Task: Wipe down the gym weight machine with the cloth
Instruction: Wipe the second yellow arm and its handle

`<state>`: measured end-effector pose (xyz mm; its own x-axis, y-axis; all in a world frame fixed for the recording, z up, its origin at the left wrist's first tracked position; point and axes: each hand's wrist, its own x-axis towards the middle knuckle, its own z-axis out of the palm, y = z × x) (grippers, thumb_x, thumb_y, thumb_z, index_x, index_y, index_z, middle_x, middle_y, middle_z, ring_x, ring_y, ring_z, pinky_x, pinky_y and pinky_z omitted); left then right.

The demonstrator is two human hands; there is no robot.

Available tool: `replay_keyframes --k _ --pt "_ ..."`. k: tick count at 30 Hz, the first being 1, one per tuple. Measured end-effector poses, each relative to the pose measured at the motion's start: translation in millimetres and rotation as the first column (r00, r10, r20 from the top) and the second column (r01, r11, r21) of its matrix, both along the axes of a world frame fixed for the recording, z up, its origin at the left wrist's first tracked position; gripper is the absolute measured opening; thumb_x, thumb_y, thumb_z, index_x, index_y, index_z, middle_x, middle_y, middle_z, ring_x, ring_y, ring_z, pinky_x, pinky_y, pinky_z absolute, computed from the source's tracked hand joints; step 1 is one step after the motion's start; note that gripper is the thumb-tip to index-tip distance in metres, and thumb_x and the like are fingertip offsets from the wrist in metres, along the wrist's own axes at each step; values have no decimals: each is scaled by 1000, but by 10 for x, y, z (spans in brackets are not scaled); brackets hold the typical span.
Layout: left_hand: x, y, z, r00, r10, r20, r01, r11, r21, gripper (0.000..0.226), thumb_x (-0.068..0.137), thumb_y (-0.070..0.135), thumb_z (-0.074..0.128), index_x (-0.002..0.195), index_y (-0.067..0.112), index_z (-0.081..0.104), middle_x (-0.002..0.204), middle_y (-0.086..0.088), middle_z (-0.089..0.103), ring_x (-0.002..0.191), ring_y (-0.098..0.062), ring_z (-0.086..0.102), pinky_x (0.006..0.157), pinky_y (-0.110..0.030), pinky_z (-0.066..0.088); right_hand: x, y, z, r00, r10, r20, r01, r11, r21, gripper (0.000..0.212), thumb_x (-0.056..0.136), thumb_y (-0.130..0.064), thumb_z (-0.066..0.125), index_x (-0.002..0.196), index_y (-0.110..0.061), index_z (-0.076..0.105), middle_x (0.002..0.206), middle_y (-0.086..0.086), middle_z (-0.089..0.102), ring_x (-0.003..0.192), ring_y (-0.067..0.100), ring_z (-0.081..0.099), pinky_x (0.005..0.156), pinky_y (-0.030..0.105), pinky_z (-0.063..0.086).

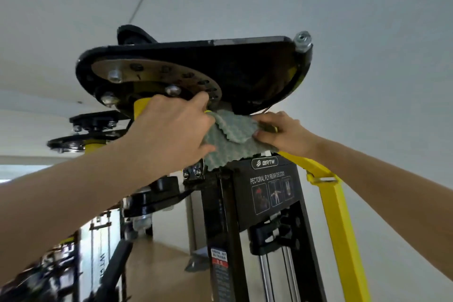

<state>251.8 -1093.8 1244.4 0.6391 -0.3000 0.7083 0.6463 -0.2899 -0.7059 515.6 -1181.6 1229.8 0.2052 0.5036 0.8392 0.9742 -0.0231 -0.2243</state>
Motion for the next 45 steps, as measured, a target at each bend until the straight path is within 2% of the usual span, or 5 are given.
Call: replay_keyframes --k 7,15,24,28,45 --pt "160 -50 -92 997 83 -4 -83 987 -137 60 84 65 61 130 26 62 105 -1 56 74 -21 64 48 -26 25 246 -45 -159 984 -73 165 70 997 24 72 81 -57 72 144 -44 41 135 -14 50 127 22 35 105 51 24" --pt "423 -77 -111 996 94 12 -90 982 -165 56 80 62 66 118 21 67 101 -2 57 70 -21 63 47 -23 19 496 -5 -172 998 18 57 -22 998 63 68 75 -55 78 135 -47 47 122 -18 53 122 18 31 97 39 18" --pt "704 -129 -37 993 111 46 -98 968 -231 69 89 74 45 141 29 47 129 3 52 91 -21 65 64 -32 37 812 26 -145 996 48 -73 -45 998 46 71 65 -63 82 127 -55 48 119 -21 59 126 24 39 106 48 23" --pt "785 -155 -27 995 93 34 -82 968 -237 67 89 72 49 142 32 45 127 2 54 97 -26 65 68 -34 35 925 82 -208 981 148 -123 -137 986 91 74 51 -77 77 118 -61 51 117 -21 63 123 28 50 105 59 38" --pt "1655 -394 24 991 131 6 -118 913 -391 62 80 75 56 128 37 57 110 5 57 97 -26 62 75 -36 36 1900 -6 -404 954 277 -115 -277 961 14 76 50 -85 74 116 -53 59 106 -23 67 109 14 60 104 60 40"
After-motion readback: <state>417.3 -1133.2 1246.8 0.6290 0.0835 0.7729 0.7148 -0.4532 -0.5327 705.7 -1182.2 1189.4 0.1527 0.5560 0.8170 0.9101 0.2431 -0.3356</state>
